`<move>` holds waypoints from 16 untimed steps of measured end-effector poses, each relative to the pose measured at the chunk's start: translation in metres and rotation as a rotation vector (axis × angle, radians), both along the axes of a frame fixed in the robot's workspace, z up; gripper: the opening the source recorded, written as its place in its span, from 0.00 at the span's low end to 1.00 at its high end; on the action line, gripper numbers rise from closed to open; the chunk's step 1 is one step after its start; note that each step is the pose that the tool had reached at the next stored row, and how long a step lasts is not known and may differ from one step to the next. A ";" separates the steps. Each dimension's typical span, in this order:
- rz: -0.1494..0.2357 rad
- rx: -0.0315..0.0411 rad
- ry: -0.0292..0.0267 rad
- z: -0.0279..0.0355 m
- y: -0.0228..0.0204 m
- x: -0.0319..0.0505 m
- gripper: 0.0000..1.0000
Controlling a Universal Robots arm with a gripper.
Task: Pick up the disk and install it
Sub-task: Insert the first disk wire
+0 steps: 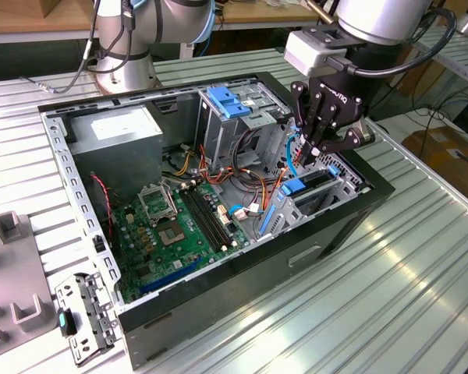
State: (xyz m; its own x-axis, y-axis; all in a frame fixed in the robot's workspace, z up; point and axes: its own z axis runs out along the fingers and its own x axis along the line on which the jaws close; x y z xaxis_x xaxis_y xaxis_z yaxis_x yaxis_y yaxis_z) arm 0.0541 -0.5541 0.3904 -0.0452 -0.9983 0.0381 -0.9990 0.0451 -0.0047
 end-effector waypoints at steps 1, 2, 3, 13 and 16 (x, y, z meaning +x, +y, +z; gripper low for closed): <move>0.000 -0.0001 0.0000 0.0000 0.0000 0.0000 0.11; 0.000 0.0000 0.0000 0.0000 0.0000 0.0000 0.11; 0.000 0.0000 0.0000 -0.0001 0.0000 0.0000 0.11; 0.000 -0.0027 0.0000 -0.0001 0.0018 0.0273 0.11; 0.021 -0.0027 0.0001 -0.0001 0.0019 0.0294 0.11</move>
State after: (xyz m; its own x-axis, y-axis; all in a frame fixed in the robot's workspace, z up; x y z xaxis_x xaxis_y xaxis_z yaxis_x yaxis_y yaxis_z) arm 0.0835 -0.5522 0.3903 -0.0242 -0.9989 0.0407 -0.9997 0.0240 -0.0047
